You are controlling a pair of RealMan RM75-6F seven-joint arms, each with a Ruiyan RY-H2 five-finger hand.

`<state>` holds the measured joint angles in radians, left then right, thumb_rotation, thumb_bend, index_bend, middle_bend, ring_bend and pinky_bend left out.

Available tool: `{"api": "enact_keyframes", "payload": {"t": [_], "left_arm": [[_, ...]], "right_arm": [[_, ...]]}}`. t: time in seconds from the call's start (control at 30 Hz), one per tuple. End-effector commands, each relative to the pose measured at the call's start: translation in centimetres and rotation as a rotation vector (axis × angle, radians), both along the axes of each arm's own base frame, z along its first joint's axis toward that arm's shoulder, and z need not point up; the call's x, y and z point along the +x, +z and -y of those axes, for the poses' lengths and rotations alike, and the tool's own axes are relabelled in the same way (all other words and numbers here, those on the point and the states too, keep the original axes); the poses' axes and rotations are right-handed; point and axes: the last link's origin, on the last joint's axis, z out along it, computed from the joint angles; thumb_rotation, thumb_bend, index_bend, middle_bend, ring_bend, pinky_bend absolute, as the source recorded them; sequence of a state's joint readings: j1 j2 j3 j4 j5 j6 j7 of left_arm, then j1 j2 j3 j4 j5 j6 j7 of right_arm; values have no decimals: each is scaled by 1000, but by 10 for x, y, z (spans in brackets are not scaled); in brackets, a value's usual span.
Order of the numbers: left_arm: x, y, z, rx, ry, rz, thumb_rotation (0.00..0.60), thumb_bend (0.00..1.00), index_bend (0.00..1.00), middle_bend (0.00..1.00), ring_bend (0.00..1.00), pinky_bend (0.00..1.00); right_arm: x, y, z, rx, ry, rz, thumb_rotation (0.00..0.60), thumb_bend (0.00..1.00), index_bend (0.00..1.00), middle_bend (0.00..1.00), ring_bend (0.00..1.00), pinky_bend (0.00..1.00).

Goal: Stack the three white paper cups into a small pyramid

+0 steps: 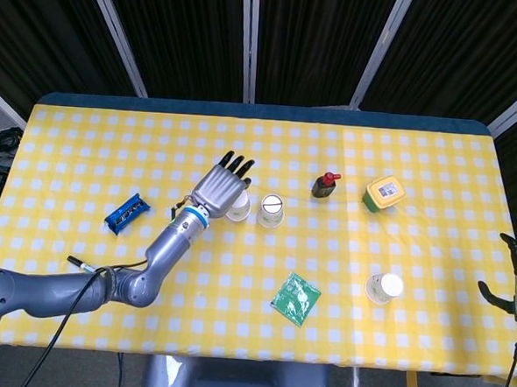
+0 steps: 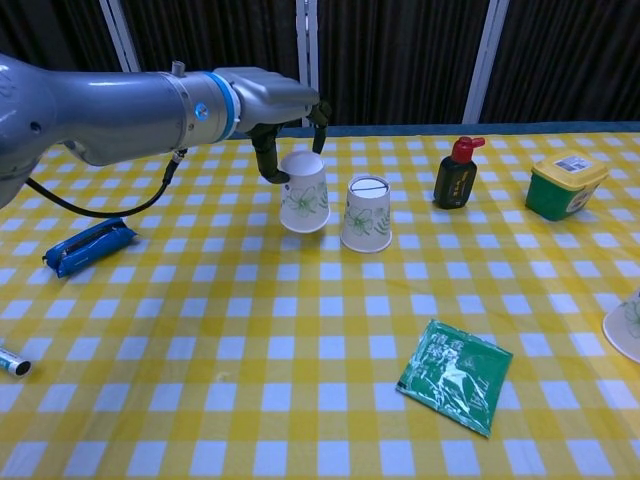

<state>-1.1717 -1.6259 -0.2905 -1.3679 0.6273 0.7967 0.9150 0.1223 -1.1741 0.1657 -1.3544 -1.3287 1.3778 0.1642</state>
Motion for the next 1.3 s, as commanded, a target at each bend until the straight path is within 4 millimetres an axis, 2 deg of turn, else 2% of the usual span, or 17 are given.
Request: {"api": "enact_keyframes", "payload": {"t": [0.03, 0.27, 0.33, 0.4, 0.5, 0.63, 0.77, 0.9, 1.07, 1.23, 1.3], "left_arm": [[4, -12, -1, -25, 5, -1, 600, 374, 409, 0, 0, 0], [5, -21, 0, -49, 7, -5, 600, 365, 368, 0, 0, 0], [5, -21, 1, -47, 5, -10, 600, 334, 314, 0, 0, 0], [4, -21, 1, -45, 6, -13, 600, 226, 193, 0, 0, 0], [1, -15, 2, -33, 8, -7, 600, 159, 65, 0, 0, 0], [-4, -7, 4, -9, -4, 5, 600, 156, 29, 0, 0, 0], [-17, 10, 13, 18, -6, 44, 600, 155, 28, 0, 0, 0], [-46, 35, 32, 62, -2, 91, 600, 157, 12, 0, 0, 0], [-95, 73, 63, 148, 30, 141, 600, 157, 1, 0, 0, 0], [-142, 110, 101, 197, 48, 219, 600, 157, 0, 0, 0, 0], [-157, 121, 109, 225, 64, 222, 600, 157, 0, 0, 0, 0]], "right_arm": [[-1, 0, 0, 0, -3, -1, 600, 126, 174, 0, 0, 49], [-1, 0, 0, 1, -9, -2, 600, 127, 174, 0, 0, 48], [0, -1, 0, 2, -8, -3, 600, 126, 174, 0, 0, 48], [0, -1, 0, 3, -9, -3, 600, 126, 174, 0, 0, 48], [1, -2, -1, 8, -7, -9, 600, 126, 175, 0, 0, 48], [2, -4, -1, 13, -7, -16, 600, 126, 174, 0, 0, 48], [1, -5, -2, 21, -11, -29, 600, 126, 174, 0, 0, 47], [1, -9, -3, 37, -26, -48, 600, 126, 173, 0, 0, 43], [3, -16, -4, 77, -45, -47, 600, 123, 165, 0, 0, 34], [13, -27, -3, 156, -59, -8, 600, 122, 165, 0, 0, 34], [18, -32, -1, 186, -51, -19, 600, 126, 178, 0, 0, 34]]}}
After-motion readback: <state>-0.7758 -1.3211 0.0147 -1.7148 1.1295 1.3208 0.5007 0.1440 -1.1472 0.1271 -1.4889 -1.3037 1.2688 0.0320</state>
